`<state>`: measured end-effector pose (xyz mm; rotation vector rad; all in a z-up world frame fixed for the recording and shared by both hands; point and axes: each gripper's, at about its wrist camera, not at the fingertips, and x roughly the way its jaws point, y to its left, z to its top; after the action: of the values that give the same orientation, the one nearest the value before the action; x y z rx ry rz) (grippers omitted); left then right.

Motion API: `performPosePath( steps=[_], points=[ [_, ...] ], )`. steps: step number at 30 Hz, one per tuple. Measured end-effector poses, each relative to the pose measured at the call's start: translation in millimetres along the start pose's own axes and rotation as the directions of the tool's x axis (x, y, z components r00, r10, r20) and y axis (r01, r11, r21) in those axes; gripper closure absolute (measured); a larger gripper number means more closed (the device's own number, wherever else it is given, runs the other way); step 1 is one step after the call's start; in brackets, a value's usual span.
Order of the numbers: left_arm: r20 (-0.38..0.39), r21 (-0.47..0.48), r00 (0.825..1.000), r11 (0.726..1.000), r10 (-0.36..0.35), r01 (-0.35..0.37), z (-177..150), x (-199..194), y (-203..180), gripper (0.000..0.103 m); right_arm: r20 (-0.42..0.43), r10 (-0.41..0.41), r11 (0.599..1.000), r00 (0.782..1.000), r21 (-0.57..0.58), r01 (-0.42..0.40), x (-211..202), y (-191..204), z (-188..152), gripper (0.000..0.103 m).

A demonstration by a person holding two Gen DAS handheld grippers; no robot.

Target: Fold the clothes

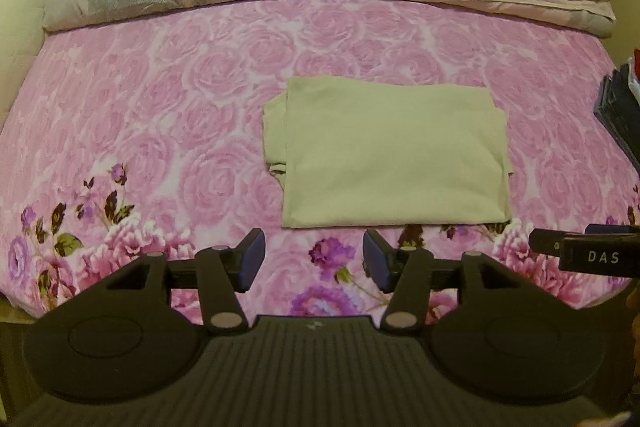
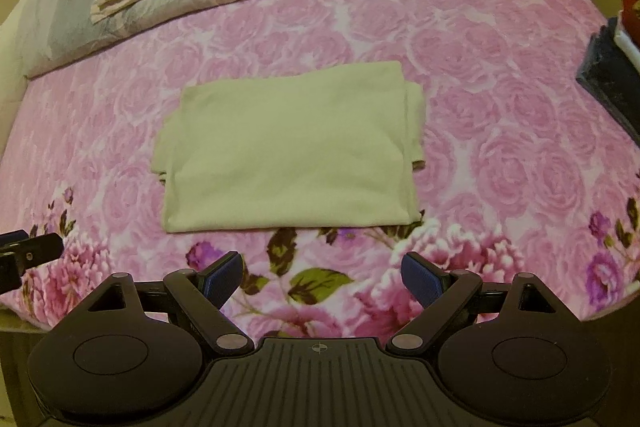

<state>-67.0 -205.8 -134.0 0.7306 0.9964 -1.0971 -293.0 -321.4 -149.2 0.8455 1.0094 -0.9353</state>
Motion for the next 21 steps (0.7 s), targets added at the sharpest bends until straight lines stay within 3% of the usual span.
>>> performPosePath(
  steps=[4,8,11,14,18,21],
  points=[
    [0.002,-0.008,1.000,1.000,-0.001,0.001,-1,12,4,0.054,-0.003,0.027,0.998,1.000,0.048,-0.027,19,-24,-2,0.014],
    [-0.013,-0.018,1.000,1.000,-0.007,0.007,0,40,13,0.060,0.019,0.083,0.981,0.996,0.175,-0.085,40,-65,-10,0.014],
    [-0.013,-0.038,0.999,0.998,-0.050,0.049,2,70,18,0.066,0.058,0.135,0.944,0.989,0.297,-0.146,63,-99,-16,0.014],
    [-0.009,-0.056,0.996,0.994,-0.094,0.093,4,101,24,0.073,0.107,0.189,0.881,0.976,0.421,-0.217,90,-129,-18,0.014],
    [0.008,-0.035,0.986,0.985,-0.169,0.169,12,145,25,0.084,0.228,0.193,0.823,0.954,0.492,-0.284,119,-157,-8,0.015],
    [0.032,-0.026,0.980,0.980,-0.196,0.197,22,177,26,0.087,0.285,0.177,0.819,0.942,0.488,-0.302,141,-170,3,0.033]
  ],
)
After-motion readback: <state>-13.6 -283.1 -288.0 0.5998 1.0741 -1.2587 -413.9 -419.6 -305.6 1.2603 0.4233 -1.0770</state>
